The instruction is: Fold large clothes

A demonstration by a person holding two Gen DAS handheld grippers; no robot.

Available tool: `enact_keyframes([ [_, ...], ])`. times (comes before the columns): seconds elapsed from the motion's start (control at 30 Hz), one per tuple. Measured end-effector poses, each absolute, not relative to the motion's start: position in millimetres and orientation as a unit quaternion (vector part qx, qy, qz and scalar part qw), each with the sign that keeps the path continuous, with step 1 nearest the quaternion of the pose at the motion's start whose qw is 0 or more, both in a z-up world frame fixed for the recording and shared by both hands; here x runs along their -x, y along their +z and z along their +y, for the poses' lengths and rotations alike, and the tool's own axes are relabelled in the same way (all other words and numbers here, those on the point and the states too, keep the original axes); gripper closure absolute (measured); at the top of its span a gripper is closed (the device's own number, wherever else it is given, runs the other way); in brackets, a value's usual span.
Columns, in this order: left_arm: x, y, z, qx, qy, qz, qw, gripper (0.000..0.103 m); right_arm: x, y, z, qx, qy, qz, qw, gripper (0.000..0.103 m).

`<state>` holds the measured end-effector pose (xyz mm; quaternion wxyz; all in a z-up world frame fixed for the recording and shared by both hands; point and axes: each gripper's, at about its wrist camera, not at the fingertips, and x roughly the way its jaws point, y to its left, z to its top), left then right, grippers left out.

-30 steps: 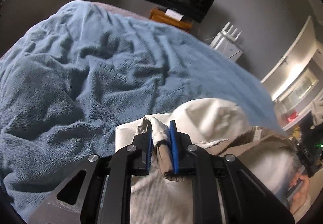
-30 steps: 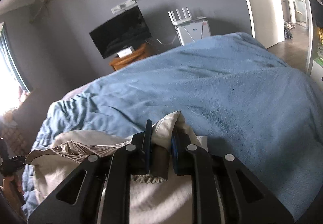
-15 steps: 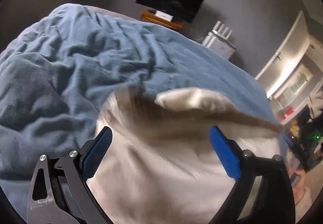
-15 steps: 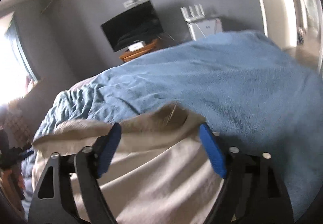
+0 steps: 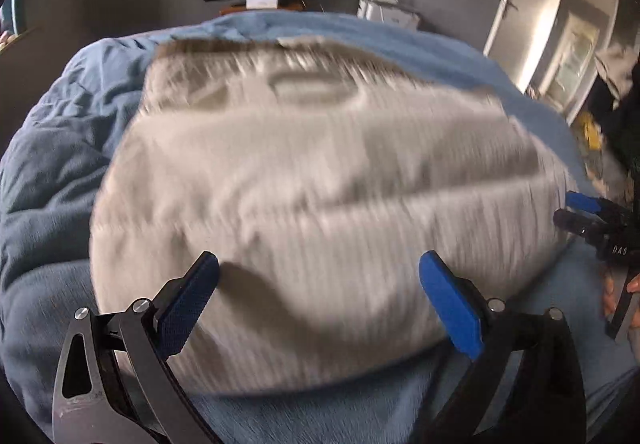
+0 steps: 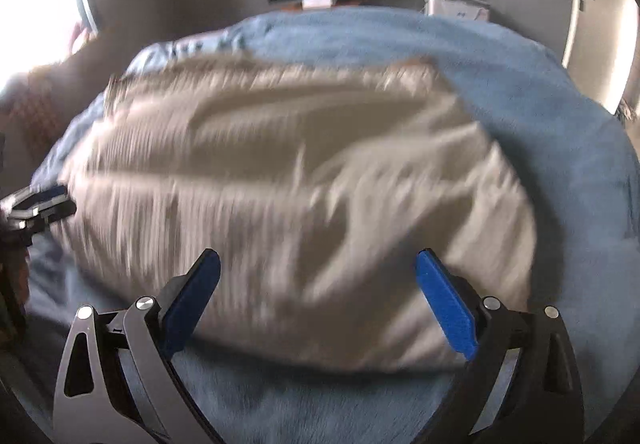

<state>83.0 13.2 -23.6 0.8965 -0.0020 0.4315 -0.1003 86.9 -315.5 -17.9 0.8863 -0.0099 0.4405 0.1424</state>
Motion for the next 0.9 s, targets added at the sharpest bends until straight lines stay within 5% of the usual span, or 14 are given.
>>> enact_keyframes([
  [0.33,-130.6,-29.7,-8.1,-0.033,-0.092,0.423,0.901,0.006,-141.2,-19.2,-285.7,0.009,0.121,0.441,0.889,0.007],
  [0.9,-295.7,-40.0,17.6,0.02,-0.031,0.525,0.85,0.005,-304.7,-35.8,-252.7,-0.013,0.091,0.522,0.848,0.007],
])
